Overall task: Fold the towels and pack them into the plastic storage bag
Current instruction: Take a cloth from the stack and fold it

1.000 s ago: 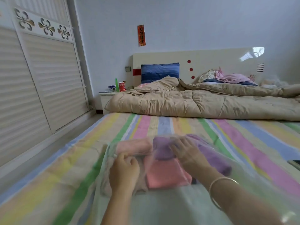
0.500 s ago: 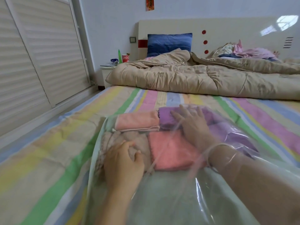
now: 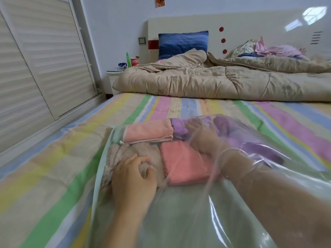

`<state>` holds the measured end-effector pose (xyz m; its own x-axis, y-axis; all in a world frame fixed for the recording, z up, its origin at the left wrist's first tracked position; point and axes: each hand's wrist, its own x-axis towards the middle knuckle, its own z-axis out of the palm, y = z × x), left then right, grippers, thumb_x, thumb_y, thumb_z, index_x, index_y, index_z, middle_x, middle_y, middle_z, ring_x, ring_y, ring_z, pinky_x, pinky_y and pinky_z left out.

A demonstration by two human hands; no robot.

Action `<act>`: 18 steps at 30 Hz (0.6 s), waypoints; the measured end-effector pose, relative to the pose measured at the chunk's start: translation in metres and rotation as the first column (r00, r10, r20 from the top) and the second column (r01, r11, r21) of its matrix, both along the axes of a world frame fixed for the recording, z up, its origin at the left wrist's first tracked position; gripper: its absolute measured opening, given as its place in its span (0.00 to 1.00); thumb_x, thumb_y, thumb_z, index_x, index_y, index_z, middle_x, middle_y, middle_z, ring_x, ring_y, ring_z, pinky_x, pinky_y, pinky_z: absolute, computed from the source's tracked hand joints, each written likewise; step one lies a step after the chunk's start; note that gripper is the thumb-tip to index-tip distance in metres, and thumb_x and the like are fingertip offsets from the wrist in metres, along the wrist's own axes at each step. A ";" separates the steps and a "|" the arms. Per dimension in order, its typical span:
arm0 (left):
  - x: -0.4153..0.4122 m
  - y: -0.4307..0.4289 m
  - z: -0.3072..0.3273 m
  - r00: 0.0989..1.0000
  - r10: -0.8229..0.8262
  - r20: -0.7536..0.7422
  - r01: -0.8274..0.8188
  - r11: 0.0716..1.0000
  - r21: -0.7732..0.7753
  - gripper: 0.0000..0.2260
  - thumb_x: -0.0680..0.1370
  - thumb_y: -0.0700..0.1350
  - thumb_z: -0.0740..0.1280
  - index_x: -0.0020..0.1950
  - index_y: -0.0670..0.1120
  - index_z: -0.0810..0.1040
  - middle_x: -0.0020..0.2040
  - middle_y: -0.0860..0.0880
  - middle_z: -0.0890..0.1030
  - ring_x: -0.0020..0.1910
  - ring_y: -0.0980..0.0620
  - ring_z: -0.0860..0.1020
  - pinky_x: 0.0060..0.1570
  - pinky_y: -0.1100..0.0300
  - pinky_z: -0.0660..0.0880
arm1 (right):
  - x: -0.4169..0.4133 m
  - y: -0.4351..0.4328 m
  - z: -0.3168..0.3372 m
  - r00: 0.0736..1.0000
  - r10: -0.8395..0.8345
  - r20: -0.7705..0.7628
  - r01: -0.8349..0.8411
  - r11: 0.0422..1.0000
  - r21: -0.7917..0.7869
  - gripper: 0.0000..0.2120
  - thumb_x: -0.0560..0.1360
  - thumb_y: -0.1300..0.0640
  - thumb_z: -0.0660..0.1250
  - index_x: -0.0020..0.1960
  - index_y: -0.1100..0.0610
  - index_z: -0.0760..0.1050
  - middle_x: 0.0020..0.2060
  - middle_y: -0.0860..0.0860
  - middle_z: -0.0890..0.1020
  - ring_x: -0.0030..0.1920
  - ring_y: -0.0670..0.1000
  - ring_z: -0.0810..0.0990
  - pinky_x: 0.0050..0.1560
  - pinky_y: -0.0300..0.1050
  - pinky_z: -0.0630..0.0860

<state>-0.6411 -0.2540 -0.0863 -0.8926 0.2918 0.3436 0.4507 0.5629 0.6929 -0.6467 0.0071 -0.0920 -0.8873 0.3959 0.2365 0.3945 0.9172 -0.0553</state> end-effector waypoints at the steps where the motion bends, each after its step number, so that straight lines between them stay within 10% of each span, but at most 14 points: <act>1: 0.001 0.000 -0.001 1.000 -0.007 -0.016 0.006 1.000 -0.006 0.11 0.74 0.41 0.68 0.55 0.50 0.82 0.59 0.53 0.80 0.64 0.50 0.74 0.64 0.51 0.69 | 0.001 -0.002 0.003 0.998 -0.030 0.059 0.026 0.998 0.056 0.28 0.79 0.47 0.57 0.77 0.45 0.54 0.78 0.47 0.54 0.78 0.51 0.48 0.75 0.62 0.43; 7: 0.025 -0.006 0.012 0.987 -0.074 -0.144 0.071 0.997 -0.025 0.11 0.74 0.43 0.65 0.54 0.46 0.82 0.55 0.50 0.82 0.56 0.46 0.78 0.58 0.55 0.71 | 0.054 -0.051 0.013 0.988 -0.016 -0.151 0.027 0.997 0.076 0.28 0.73 0.48 0.52 0.69 0.56 0.72 0.67 0.56 0.74 0.69 0.58 0.71 0.73 0.55 0.46; 10: 0.058 -0.015 0.023 0.950 -0.184 -0.254 0.174 0.983 -0.062 0.16 0.73 0.45 0.62 0.57 0.43 0.80 0.57 0.46 0.82 0.57 0.45 0.79 0.59 0.55 0.72 | 0.110 -0.086 0.010 1.000 0.000 0.027 0.000 1.000 -0.014 0.44 0.64 0.40 0.39 0.77 0.53 0.56 0.76 0.54 0.60 0.76 0.58 0.58 0.72 0.65 0.48; 13: 0.106 -0.034 0.029 0.940 -0.316 -0.131 0.280 0.930 -0.238 0.33 0.75 0.59 0.45 0.76 0.46 0.64 0.76 0.48 0.64 0.75 0.50 0.62 0.74 0.55 0.55 | 0.175 -0.125 0.007 1.000 -0.012 0.018 0.012 0.999 -0.037 0.34 0.71 0.42 0.46 0.74 0.54 0.61 0.73 0.56 0.67 0.71 0.59 0.68 0.68 0.69 0.61; 16: 0.150 -0.070 0.015 0.939 -0.342 0.024 0.304 0.798 -0.520 0.43 0.66 0.63 0.30 0.80 0.52 0.46 0.80 0.50 0.45 0.79 0.53 0.45 0.75 0.56 0.40 | 0.244 -0.156 0.014 0.998 0.007 0.062 -0.005 1.000 -0.031 0.36 0.70 0.40 0.42 0.76 0.51 0.57 0.75 0.49 0.61 0.75 0.56 0.61 0.70 0.60 0.45; 18: 0.175 -0.098 0.002 0.951 -0.298 0.088 0.290 0.751 -0.593 0.44 0.64 0.64 0.28 0.79 0.52 0.43 0.80 0.50 0.43 0.79 0.53 0.42 0.74 0.54 0.38 | 0.288 -0.174 0.010 0.996 0.002 0.085 0.003 0.998 -0.059 0.32 0.69 0.42 0.51 0.70 0.52 0.64 0.67 0.53 0.75 0.66 0.58 0.75 0.67 0.61 0.62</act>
<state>-0.4662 -0.3516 -0.0848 -0.7258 0.6875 0.0238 0.6684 0.6967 0.2606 -0.3585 -0.1674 -0.0818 -0.9033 0.4070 0.1360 0.4001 0.9133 -0.0755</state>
